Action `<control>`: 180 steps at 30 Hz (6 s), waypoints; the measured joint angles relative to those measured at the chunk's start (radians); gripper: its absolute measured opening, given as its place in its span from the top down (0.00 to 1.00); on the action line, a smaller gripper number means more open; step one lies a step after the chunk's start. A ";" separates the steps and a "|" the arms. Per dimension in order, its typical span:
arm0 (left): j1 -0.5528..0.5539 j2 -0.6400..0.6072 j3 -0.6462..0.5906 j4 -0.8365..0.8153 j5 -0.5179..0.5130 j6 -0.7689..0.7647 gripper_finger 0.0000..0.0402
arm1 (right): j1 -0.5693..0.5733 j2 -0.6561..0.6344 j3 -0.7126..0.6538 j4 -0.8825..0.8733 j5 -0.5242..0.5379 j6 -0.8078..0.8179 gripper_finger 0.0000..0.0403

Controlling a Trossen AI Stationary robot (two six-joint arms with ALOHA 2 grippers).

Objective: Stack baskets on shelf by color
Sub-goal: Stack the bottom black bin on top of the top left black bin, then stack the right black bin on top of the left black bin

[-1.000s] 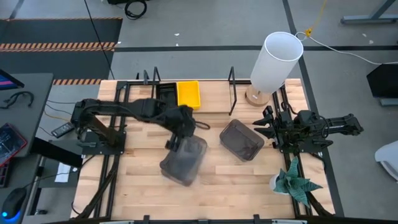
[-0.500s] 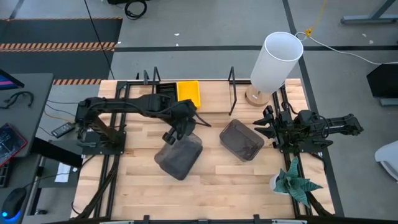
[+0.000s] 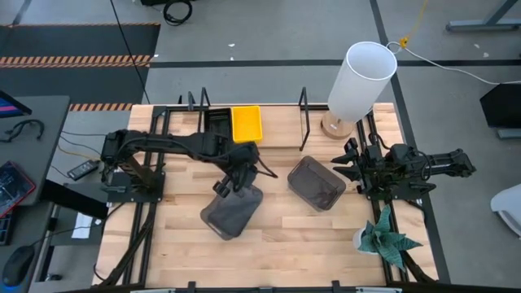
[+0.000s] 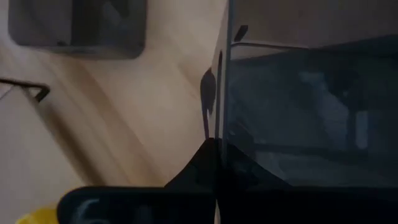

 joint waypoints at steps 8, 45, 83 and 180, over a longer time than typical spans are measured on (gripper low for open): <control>-0.026 0.031 0.001 -0.022 0.026 -0.056 0.99 | 0.000 0.000 0.000 0.000 0.000 0.000 0.68; -0.039 0.366 0.000 0.680 -0.288 -0.819 0.60 | 0.000 0.000 0.000 0.006 0.000 0.000 0.68; -0.007 0.408 0.001 0.693 -0.231 -0.838 0.82 | 0.000 0.000 0.000 0.005 0.000 0.000 0.68; -0.071 -0.092 0.000 -0.120 -0.156 -0.636 0.99 | 0.000 0.000 0.000 0.021 0.000 0.000 0.68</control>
